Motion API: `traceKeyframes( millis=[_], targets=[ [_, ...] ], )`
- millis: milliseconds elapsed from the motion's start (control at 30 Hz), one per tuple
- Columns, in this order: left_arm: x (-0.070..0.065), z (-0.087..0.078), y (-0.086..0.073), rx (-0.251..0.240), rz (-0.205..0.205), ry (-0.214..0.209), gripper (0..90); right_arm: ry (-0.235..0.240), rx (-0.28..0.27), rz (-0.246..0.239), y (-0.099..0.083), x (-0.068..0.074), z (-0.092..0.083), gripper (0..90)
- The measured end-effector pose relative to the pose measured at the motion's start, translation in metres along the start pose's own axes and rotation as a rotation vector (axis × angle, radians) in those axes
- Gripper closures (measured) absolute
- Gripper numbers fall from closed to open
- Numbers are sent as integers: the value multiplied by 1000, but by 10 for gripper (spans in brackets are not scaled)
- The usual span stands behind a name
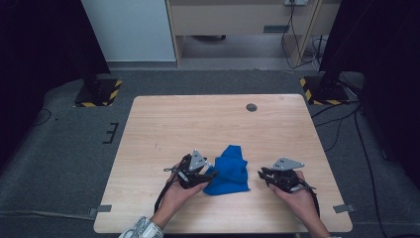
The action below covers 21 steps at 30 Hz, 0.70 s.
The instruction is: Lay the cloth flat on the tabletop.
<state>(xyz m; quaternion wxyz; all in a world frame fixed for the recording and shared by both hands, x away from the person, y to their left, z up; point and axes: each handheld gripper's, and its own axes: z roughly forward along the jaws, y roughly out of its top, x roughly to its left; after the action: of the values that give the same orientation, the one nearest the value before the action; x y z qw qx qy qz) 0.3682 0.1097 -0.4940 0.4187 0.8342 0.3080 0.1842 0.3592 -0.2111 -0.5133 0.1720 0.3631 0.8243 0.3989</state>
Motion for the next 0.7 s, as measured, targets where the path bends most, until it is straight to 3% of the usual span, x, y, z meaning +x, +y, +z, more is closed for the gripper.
traceKeyframes(
  millis=[333, 700],
  targets=[
    [-2, 2, 4, -20, 3, 16, 335, 34, -11, -9, 3, 9, 2, 721],
    [-1, 10, 6, -3, 21, 0, 450, 44, -7, -3, 5, 18, 8, 487]
  ],
)
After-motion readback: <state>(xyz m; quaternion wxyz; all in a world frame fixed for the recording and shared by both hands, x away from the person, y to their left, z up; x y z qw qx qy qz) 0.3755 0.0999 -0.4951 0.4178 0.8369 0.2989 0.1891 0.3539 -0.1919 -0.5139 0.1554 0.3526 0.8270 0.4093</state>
